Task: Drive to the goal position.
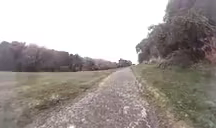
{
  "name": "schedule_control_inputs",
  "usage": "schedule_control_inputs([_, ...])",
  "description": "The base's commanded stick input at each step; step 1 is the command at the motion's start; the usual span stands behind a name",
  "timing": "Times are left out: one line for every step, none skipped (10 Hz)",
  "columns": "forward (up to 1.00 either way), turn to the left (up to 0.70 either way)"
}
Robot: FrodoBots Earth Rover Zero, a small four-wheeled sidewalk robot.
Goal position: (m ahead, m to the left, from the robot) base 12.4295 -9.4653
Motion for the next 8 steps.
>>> schedule_control_inputs([0.60, -0.15])
schedule_control_inputs([0.60, -0.15])
schedule_control_inputs([0.60, -0.15])
schedule_control_inputs([0.60, -0.15])
schedule_control_inputs([0.60, -0.15])
schedule_control_inputs([0.60, -0.15])
schedule_control_inputs([0.60, -0.15])
schedule_control_inputs([0.60, -0.15])
